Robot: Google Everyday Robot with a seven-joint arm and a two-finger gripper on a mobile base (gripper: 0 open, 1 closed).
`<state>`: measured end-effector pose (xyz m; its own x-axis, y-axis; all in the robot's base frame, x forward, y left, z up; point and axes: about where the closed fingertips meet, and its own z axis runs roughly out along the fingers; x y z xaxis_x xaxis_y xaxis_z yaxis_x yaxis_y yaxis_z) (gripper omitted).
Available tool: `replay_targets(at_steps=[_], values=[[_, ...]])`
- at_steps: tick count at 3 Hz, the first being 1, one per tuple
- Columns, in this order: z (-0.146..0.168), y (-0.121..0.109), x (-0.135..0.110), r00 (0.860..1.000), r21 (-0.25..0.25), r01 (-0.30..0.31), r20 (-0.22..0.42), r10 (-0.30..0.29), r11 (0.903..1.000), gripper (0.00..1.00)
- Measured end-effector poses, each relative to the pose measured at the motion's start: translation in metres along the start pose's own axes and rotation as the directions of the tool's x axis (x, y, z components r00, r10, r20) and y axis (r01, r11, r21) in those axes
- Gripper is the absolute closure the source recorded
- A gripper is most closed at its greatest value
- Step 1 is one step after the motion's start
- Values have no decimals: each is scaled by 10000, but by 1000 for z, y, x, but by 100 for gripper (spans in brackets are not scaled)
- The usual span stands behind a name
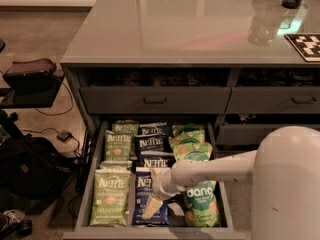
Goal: Pick blue chip bag from middle drawer and place on counter
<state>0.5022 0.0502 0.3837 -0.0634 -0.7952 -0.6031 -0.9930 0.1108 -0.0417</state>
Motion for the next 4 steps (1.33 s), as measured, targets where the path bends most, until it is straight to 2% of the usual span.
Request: replay_targets(at_steps=[1, 4], values=[[2, 1, 1, 10000, -27, -17, 6, 17, 10000, 18], [2, 1, 1, 10000, -29, -17, 7, 17, 10000, 89]])
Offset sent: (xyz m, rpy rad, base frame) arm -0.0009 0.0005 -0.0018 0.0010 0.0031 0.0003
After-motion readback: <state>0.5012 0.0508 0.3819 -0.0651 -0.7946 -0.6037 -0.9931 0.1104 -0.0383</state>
